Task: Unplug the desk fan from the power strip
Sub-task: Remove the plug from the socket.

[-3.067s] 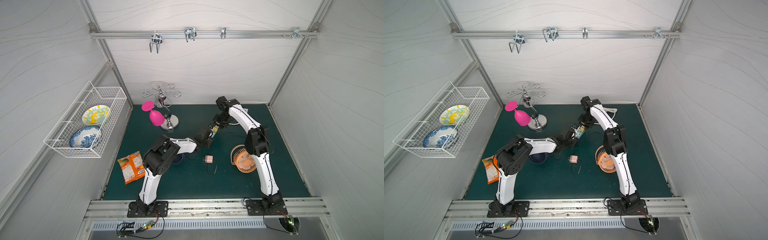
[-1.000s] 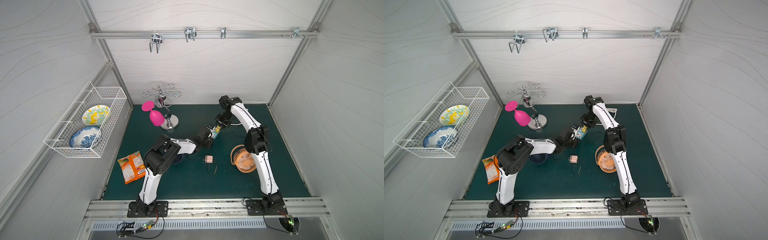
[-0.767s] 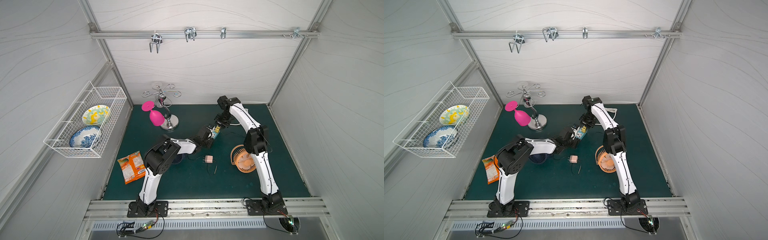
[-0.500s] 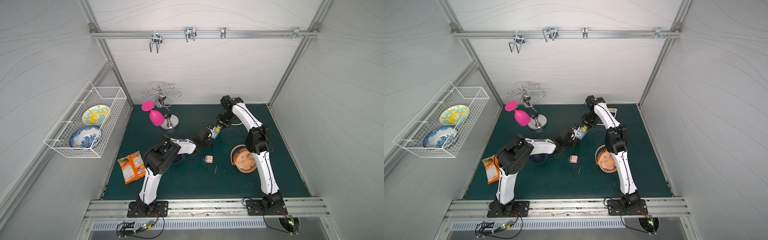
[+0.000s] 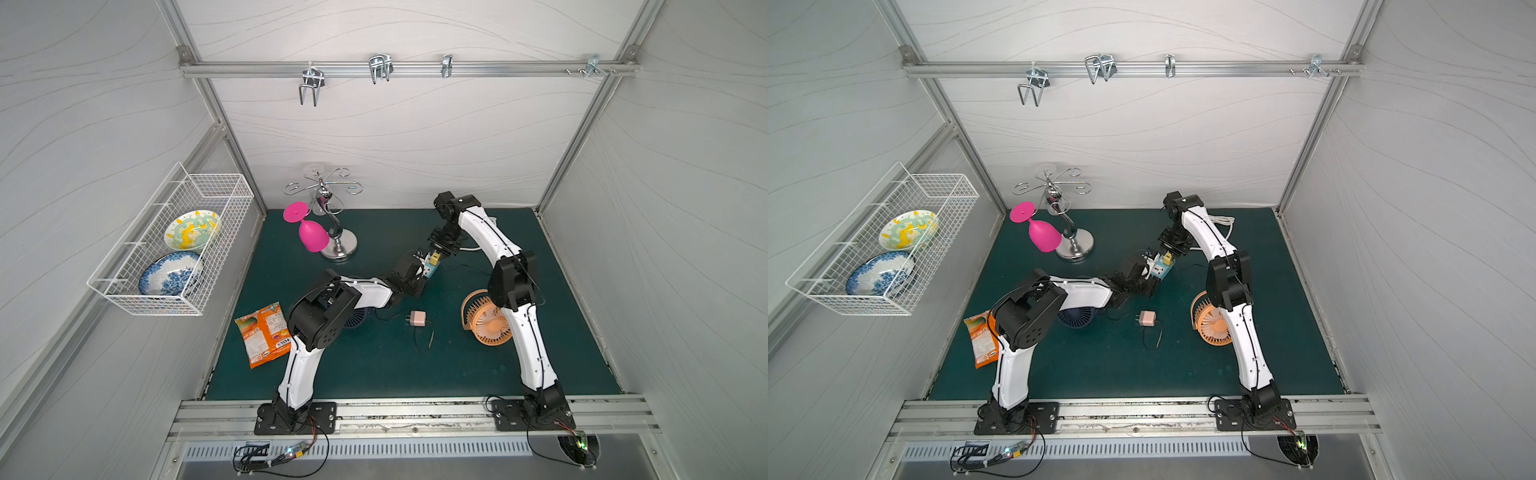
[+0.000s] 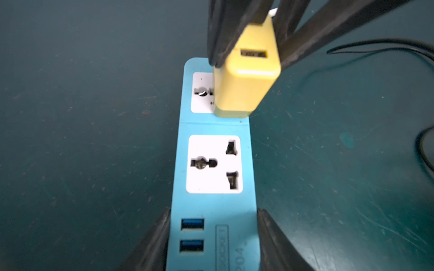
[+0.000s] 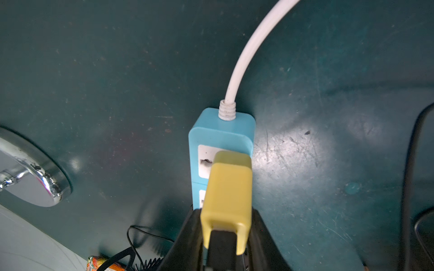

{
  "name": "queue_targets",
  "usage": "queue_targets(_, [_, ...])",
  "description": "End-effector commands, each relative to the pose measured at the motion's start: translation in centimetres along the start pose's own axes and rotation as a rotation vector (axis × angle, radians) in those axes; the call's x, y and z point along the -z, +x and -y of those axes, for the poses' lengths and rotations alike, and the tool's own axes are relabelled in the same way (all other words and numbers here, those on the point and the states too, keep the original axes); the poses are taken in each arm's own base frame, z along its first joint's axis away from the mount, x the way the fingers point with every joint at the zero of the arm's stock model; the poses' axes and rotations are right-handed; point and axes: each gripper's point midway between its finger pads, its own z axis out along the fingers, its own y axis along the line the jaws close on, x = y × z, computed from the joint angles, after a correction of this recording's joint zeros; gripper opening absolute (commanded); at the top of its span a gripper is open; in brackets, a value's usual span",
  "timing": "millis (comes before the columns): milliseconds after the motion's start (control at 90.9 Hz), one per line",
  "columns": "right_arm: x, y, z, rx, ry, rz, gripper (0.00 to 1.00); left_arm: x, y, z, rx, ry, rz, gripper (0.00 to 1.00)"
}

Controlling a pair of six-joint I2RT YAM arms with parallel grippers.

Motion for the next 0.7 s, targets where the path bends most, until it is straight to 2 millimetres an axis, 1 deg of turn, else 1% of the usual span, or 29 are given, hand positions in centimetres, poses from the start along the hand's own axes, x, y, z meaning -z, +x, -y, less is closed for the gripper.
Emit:
queue_targets(0, [-0.5, 1.3, 0.1, -0.009, 0.014, -0.075, 0.0, -0.4, 3.6, 1.3, -0.016, 0.039, -0.102, 0.14])
queue_targets(66, [-0.9, 1.0, 0.0, -0.028, 0.005, -0.086, 0.0, -0.5, 3.6, 1.4, -0.015, 0.042, -0.099, 0.14])
queue_targets(176, [-1.2, 1.2, -0.6, -0.065, -0.043, -0.124, 0.0, -0.6, 3.8, 1.6, -0.013, 0.047, -0.103, 0.14])
queue_targets(220, [-1.3, 1.0, -0.6, -0.09, -0.058, -0.139, 0.0, -0.5, 3.9, 1.7, -0.014, 0.048, -0.103, 0.14])
queue_targets(341, [-1.0, 0.2, -0.2, -0.145, -0.082, -0.152, 0.0, -0.5, 4.0, 1.7, -0.018, 0.049, -0.106, 0.12])
queue_targets(429, [-0.7, 0.0, -0.1, -0.143, -0.086, -0.145, 0.0, -0.6, 3.9, 1.7, -0.015, 0.046, -0.105, 0.12])
queue_targets(517, [-0.8, 0.6, -0.1, -0.119, -0.071, -0.146, 0.0, -0.7, 3.8, 1.7, -0.016, 0.044, -0.106, 0.12])
queue_targets(693, [-0.8, 2.6, -1.1, -0.029, -0.054, -0.126, 0.0, -0.7, 3.8, 1.6, -0.024, 0.04, -0.108, 0.12])
